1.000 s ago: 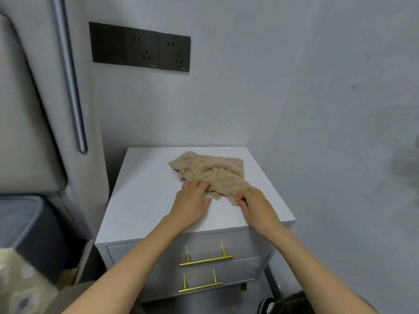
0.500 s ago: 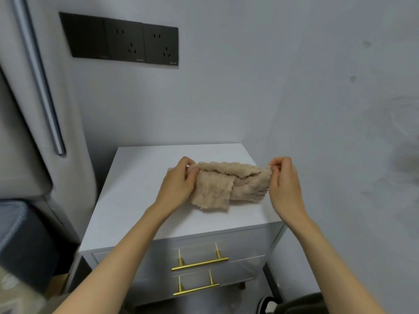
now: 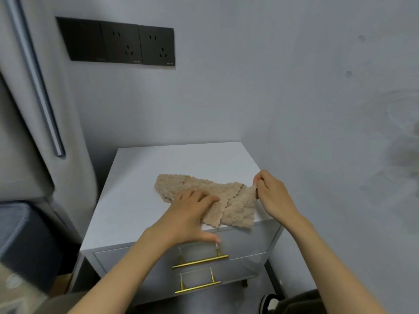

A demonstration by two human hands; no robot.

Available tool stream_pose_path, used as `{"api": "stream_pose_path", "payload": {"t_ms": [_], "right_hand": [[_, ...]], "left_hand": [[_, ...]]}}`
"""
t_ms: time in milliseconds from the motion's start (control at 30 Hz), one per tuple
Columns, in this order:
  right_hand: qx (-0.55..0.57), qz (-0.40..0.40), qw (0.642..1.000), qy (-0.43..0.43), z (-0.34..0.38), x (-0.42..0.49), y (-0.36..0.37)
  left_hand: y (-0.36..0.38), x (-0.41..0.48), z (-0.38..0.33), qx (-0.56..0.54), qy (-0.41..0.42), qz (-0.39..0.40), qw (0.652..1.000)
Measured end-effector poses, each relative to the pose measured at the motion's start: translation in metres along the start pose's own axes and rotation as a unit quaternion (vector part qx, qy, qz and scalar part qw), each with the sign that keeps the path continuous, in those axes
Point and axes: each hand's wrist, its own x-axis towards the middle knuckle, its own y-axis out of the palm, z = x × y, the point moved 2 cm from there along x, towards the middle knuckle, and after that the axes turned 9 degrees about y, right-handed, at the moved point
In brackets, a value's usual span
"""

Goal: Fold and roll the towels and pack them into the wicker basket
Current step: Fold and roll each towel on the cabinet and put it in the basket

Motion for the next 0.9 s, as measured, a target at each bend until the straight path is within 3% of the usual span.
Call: {"api": "stream_pose_path", "payload": {"t_ms": [167, 267, 333, 467, 600, 667, 733, 833, 900], "right_hand": [[-0.022, 0.028, 0.998, 0.054, -0.006, -0.002, 0.001], [-0.154, 0.131, 0.975, 0.087, -0.019, 0.001, 0.008], [-0.217, 0.149, 0.961, 0.083, -0.024, 0.003, 0.01], [-0.126, 0.071, 0.987, 0.07, -0.019, 0.002, 0.001], [0.017, -0.048, 0.999, 0.005, -0.003, 0.0, -0.013], [0.105, -0.027, 0.994, 0.021, 0.004, -0.001, -0.017], [0.152, 0.05, 0.986, 0.038, 0.011, -0.006, -0.018], [0.035, 0.173, 0.984, 0.028, 0.011, -0.014, -0.009], [-0.05, 0.233, 0.971, -0.006, 0.013, -0.018, 0.002]], "left_hand": [[-0.013, 0.001, 0.011, -0.113, -0.004, -0.114, 0.987], [-0.021, -0.003, 0.015, -0.136, -0.035, -0.174, 0.975], [-0.03, -0.005, 0.014, -0.191, -0.071, -0.223, 0.953], [-0.048, -0.011, 0.016, -0.32, -0.145, -0.293, 0.889], [-0.054, -0.016, 0.023, -0.327, -0.193, -0.334, 0.863], [-0.053, -0.018, 0.031, -0.3, -0.219, -0.295, 0.88], [-0.047, -0.022, 0.041, -0.228, -0.244, -0.193, 0.923], [-0.036, -0.028, 0.047, -0.087, -0.23, -0.07, 0.967], [-0.032, -0.029, 0.045, -0.067, -0.192, -0.016, 0.979]]}}
